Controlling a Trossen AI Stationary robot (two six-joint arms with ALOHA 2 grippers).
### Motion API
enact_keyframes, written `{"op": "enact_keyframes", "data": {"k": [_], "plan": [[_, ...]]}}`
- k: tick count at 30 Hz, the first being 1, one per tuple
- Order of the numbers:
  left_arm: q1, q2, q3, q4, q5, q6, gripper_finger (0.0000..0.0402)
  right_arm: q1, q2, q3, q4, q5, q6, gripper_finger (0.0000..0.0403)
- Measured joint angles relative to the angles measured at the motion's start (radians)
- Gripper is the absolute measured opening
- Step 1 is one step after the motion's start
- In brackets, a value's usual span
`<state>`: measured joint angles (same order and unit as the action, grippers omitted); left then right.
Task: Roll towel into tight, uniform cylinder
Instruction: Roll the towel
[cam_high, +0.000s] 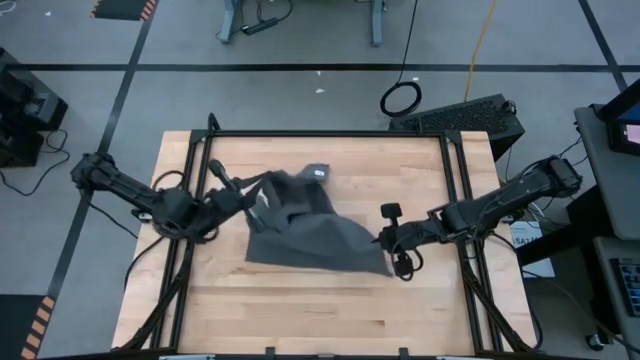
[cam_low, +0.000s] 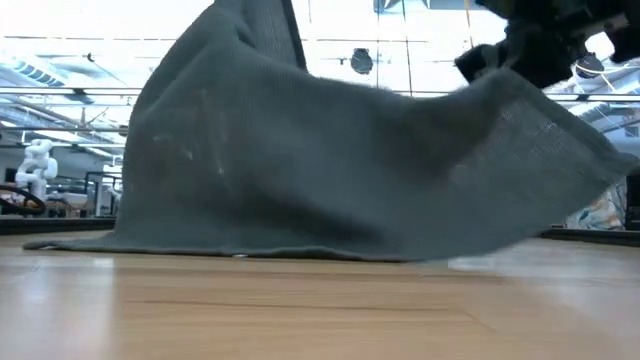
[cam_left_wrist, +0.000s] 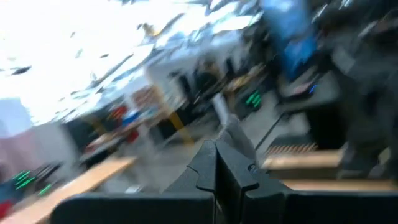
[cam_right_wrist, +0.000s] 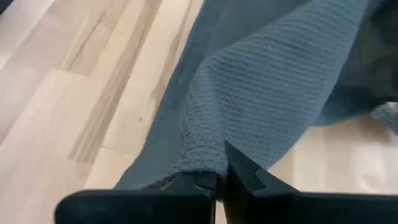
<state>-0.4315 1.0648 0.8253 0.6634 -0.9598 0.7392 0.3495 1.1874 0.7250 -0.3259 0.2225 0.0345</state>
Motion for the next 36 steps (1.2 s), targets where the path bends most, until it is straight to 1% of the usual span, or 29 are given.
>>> {"op": "enact_keyframes", "data": {"k": [5,9,12,15,18,22,26,31,36], "plan": [[0.0,-0.045,0.0,0.047,0.101,0.0,0.0001,-0.001,0.026,-0.085,0.104,-0.014,0.071,0.0002],[0.004,-0.05,0.0,0.053,0.12,-0.039,0.0001,-0.001,0.051,-0.116,0.132,0.012,0.125,0.0002],[0.007,-0.047,0.0,-0.001,0.142,-0.101,0.0001,-0.001,0.066,-0.127,0.129,0.01,0.148,0.0008],[0.007,-0.035,0.0,-0.049,0.153,-0.164,0.0001,-0.001,0.072,-0.127,0.092,0.012,0.18,0.0036],[0.006,-0.022,0.0,-0.078,0.157,-0.209,0.0001,-0.004,0.069,-0.127,0.05,0.038,0.222,0.008],[0.013,0.014,0.0,-0.083,0.161,-0.239,0.0001,-0.012,0.042,-0.127,0.019,0.039,0.26,0.0142],[0.013,0.052,0.0,-0.08,0.172,-0.269,0.0001,-0.024,-0.005,-0.1,-0.033,0.042,0.267,0.019],[0.014,0.108,0.001,-0.081,0.172,-0.308,0.0001,-0.046,-0.073,-0.025,-0.067,0.064,0.184,0.022],[0.028,0.171,0.0,-0.072,0.173,-0.344,0.0001,-0.052,-0.112,0.027,-0.04,0.179,0.056,0.0226]]}}
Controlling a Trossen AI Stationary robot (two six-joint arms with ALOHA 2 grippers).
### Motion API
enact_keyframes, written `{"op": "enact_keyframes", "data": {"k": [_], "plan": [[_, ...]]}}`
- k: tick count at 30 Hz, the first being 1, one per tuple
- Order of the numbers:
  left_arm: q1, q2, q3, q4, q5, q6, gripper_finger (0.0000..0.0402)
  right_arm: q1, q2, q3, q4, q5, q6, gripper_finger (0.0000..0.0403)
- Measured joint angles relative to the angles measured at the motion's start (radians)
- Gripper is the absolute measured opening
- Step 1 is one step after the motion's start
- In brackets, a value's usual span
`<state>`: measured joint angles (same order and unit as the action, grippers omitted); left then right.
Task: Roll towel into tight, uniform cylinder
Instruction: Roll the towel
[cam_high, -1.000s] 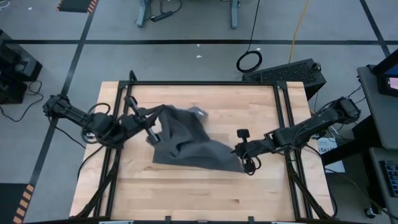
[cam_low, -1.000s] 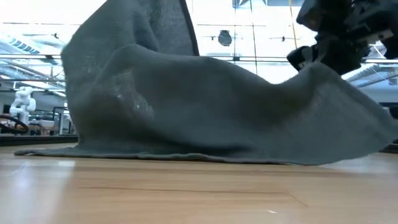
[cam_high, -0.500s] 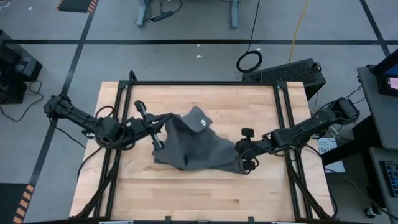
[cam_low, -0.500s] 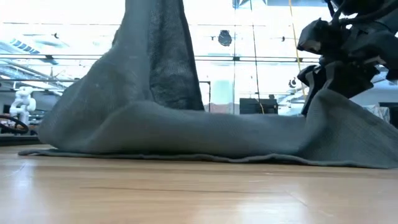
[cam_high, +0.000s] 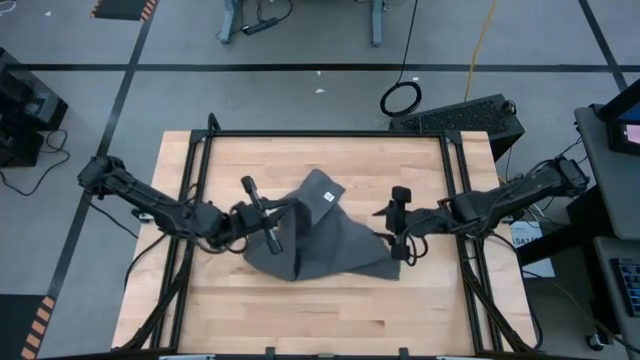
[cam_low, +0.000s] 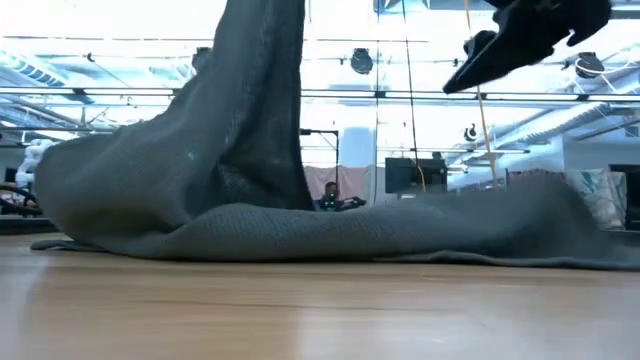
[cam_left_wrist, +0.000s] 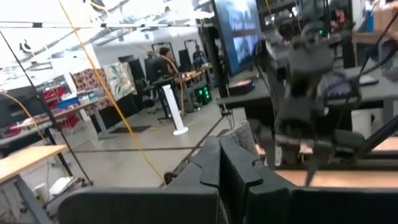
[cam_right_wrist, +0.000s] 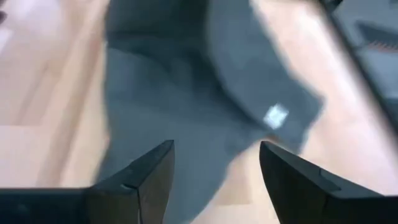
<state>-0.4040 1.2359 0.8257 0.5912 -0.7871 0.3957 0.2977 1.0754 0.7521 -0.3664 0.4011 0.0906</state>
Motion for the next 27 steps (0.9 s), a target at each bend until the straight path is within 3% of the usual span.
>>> {"op": "enact_keyframes", "data": {"k": [6,15,27], "plan": [[0.033,0.06,0.0,0.006,0.01,-0.063,0.0001,-0.004,0.003,0.017,0.034,0.06,-0.06,0.0226],[0.091,0.161,0.0,0.06,0.17,-0.129,0.0001,-0.004,0.111,-0.027,0.658,0.01,-0.244,0.0226],[0.092,0.205,0.0,0.11,0.214,-0.155,0.0001,-0.017,0.384,-0.028,1.089,-0.065,-0.371,0.022]]}}
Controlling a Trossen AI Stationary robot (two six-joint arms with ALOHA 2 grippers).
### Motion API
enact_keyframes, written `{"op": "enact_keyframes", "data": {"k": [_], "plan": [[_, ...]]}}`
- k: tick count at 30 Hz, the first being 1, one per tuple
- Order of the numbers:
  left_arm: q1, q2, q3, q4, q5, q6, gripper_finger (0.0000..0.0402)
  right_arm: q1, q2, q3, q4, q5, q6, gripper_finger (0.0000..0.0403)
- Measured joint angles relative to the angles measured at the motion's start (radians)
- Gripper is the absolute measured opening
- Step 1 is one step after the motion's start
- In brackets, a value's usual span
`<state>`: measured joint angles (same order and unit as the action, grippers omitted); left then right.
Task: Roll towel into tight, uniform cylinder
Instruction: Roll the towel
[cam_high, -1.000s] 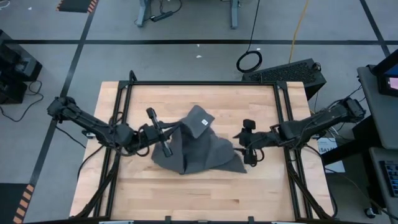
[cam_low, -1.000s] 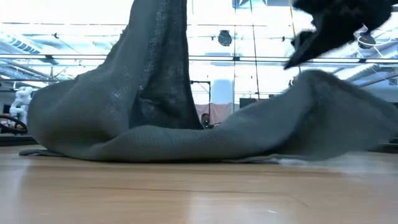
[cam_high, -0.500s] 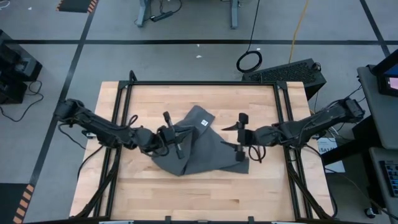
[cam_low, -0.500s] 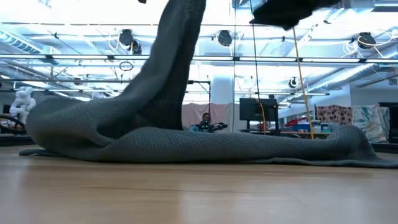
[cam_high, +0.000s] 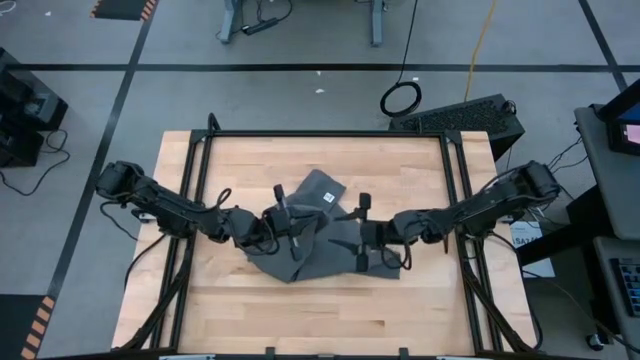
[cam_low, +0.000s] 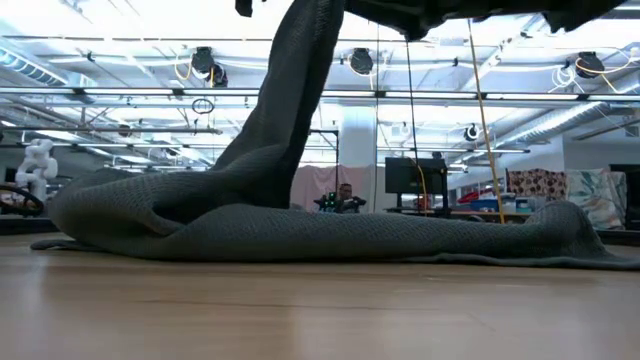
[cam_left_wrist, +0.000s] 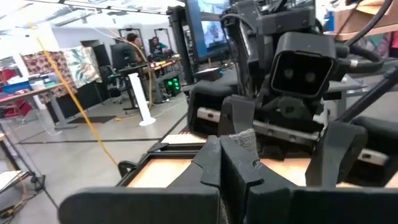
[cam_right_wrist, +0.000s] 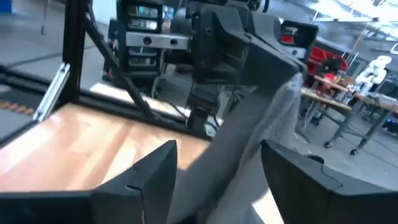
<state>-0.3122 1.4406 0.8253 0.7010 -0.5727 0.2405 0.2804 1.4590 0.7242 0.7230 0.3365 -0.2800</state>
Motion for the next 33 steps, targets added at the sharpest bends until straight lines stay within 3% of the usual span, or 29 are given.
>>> {"op": "enact_keyframes", "data": {"k": [4,12,17,23,30,33], "plan": [[-0.005,0.0,0.0,-0.004,0.001,0.0,0.0001,-0.012,0.037,0.0,0.042,0.033,0.002,0.0176],[-0.023,0.0,0.0,-0.011,0.001,0.001,0.0004,-0.033,0.04,0.0,0.041,0.084,-0.001,0.0012],[-0.055,0.0,0.0,-0.065,-0.052,0.001,0.0032,-0.032,0.02,0.0,-0.025,0.082,-0.011,0.0006],[-0.099,0.0,0.0,-0.146,-0.111,-0.057,0.01,-0.032,-0.044,0.0,-0.217,0.076,0.051,0.0003],[-0.086,0.052,0.0,-0.109,-0.102,-0.104,0.0185,-0.032,-0.059,0.0,-0.265,0.076,0.061,0.0001],[-0.079,0.138,0.0,0.013,-0.084,-0.095,0.0209,-0.037,-0.059,0.0,-0.264,0.076,0.075,0.0001]]}}
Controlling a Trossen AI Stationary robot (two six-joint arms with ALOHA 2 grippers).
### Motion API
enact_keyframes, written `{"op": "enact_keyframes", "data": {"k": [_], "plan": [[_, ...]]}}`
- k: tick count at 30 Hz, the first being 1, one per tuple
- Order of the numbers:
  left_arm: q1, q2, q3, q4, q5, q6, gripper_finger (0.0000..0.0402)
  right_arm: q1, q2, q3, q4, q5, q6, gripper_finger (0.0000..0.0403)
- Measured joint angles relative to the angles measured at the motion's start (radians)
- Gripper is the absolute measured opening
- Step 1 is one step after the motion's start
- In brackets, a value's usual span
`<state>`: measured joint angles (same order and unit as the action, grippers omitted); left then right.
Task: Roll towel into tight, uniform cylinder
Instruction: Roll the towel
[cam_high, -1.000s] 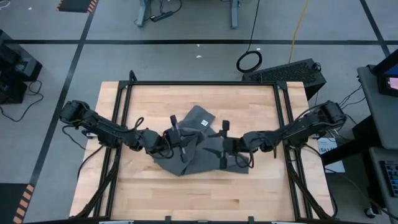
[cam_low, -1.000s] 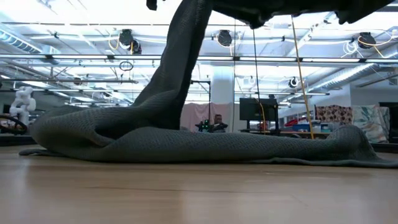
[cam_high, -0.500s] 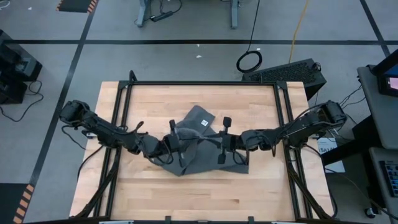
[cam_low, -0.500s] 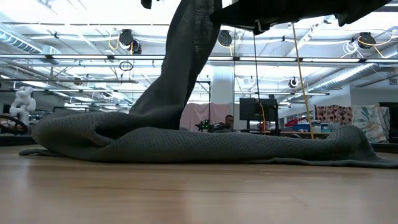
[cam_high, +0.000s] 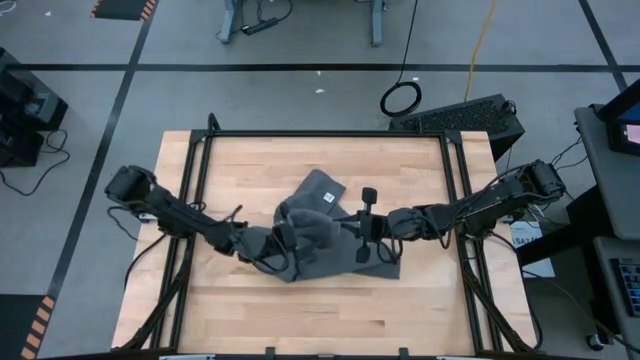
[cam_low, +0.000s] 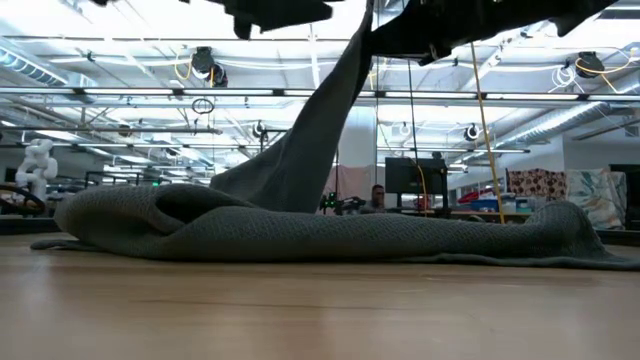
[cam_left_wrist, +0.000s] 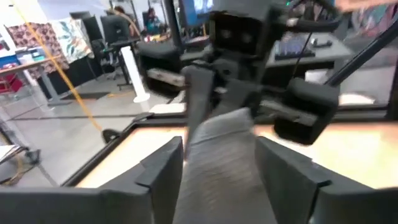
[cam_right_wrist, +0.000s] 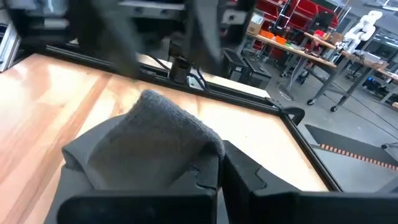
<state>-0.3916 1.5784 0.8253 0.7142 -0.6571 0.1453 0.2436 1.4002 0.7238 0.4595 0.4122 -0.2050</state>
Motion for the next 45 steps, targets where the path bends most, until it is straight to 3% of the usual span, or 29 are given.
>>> {"op": "enact_keyframes", "data": {"k": [5,8,17,22,28,37,45], "plan": [[-0.009,0.123,0.0,0.193,-0.067,0.096,0.0227,-0.015,0.0,0.0,-0.002,0.001,0.011,0.0001],[-0.016,0.136,0.002,0.245,-0.094,0.074,0.0229,-0.024,0.0,0.0,-0.007,0.001,0.018,0.0001],[0.02,0.137,0.051,0.15,-0.124,-0.01,0.0229,-0.04,0.0,0.0,-0.01,0.001,0.029,0.0],[0.047,0.137,0.055,0.152,-0.039,-0.014,0.0223,-0.041,0.0,0.0,-0.019,0.001,0.03,0.0],[0.067,0.137,0.055,0.122,0.029,-0.062,0.0164,-0.041,0.0,0.0,-0.023,0.001,0.028,0.0],[0.063,0.137,0.055,0.111,-0.026,0.014,0.0012,-0.041,0.0,0.0,-0.049,0.002,0.021,0.0],[0.06,0.137,0.055,0.061,-0.109,0.018,0.0004,-0.036,0.0,0.0,-0.135,0.001,0.01,0.0]]}}
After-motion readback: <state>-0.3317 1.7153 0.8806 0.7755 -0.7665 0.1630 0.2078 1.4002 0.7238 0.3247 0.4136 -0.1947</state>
